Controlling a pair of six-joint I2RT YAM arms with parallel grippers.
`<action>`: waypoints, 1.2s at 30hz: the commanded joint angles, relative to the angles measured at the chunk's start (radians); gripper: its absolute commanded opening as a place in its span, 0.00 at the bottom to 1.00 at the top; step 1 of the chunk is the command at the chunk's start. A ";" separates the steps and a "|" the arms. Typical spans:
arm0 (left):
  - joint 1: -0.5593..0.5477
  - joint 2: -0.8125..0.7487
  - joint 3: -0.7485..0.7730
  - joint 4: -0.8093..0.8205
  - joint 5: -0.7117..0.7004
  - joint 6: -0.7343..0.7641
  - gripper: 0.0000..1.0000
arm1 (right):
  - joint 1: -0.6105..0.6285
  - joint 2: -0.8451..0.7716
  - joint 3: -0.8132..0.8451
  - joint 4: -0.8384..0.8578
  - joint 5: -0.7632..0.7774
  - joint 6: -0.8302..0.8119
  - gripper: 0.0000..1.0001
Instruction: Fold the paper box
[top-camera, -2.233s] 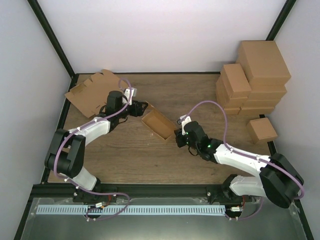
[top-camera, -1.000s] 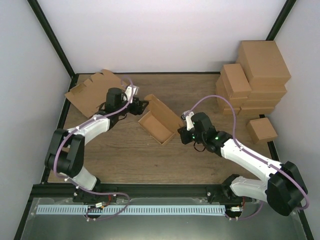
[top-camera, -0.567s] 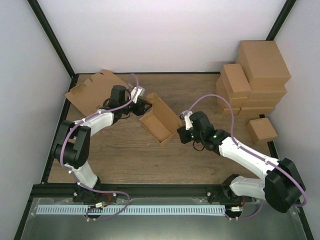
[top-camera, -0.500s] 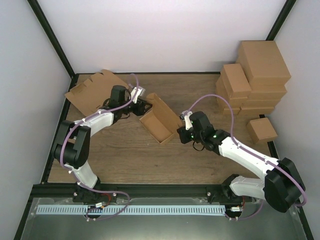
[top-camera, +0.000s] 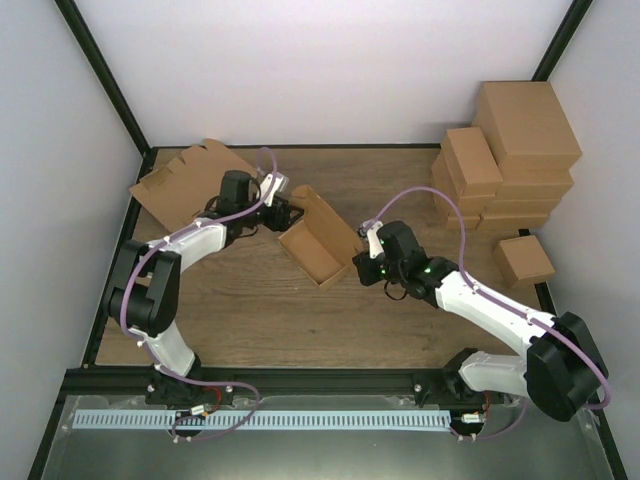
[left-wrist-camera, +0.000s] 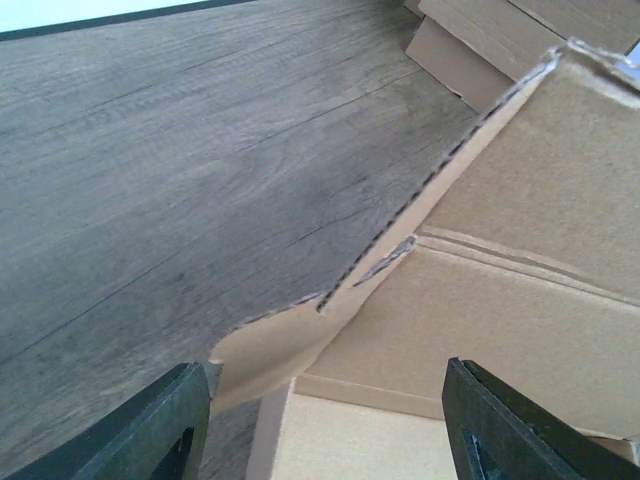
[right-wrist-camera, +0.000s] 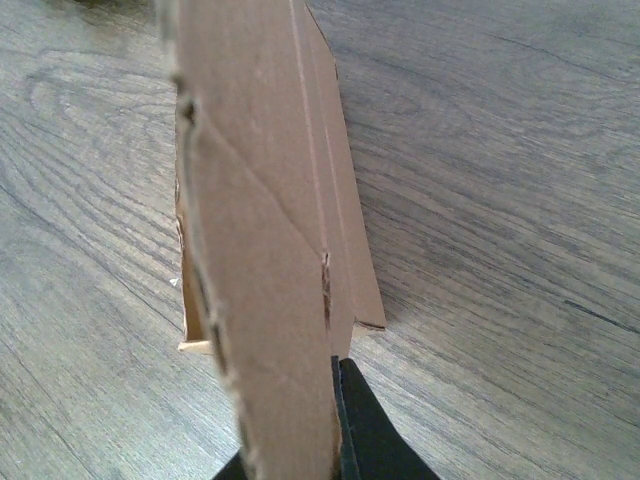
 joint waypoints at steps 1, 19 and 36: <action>0.020 0.023 0.009 0.021 0.002 0.019 0.67 | -0.004 -0.004 0.056 -0.010 -0.011 -0.020 0.01; 0.060 0.072 0.066 -0.038 0.274 0.135 0.55 | -0.004 0.000 0.064 -0.029 -0.044 -0.026 0.01; -0.045 0.027 0.021 -0.045 0.007 0.077 0.17 | -0.004 0.072 0.125 -0.060 0.041 0.051 0.01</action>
